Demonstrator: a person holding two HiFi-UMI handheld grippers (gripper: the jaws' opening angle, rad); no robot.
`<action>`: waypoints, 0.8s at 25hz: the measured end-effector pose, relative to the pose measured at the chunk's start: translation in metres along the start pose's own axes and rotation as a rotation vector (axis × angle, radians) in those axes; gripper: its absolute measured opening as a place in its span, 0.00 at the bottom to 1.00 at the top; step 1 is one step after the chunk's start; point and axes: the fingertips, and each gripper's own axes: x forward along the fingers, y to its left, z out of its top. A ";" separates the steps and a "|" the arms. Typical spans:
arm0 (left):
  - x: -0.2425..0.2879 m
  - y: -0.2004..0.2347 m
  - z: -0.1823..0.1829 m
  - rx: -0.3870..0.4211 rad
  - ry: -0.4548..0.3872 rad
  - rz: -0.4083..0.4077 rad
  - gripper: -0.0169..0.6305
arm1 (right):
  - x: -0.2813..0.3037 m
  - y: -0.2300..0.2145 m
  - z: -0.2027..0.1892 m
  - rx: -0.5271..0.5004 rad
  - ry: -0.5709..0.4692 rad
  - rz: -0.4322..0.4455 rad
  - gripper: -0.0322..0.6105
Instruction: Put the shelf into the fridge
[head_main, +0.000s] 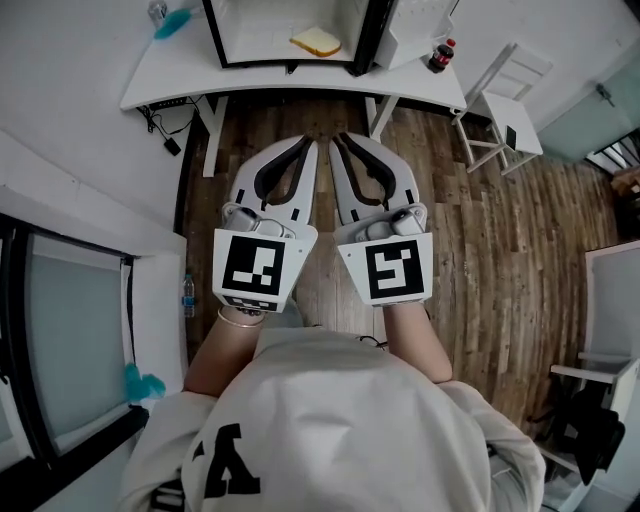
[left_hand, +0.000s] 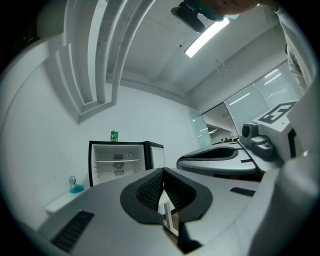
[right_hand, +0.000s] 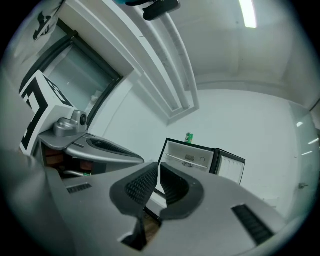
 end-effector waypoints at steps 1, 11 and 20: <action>-0.006 -0.007 0.001 -0.001 -0.002 0.008 0.04 | -0.008 0.002 0.001 0.005 -0.008 0.007 0.11; -0.037 -0.045 0.007 -0.003 -0.013 0.027 0.04 | -0.056 0.001 0.012 0.091 -0.061 0.010 0.11; -0.033 -0.057 0.007 0.013 -0.018 0.005 0.04 | -0.063 0.000 0.019 0.064 -0.079 0.010 0.11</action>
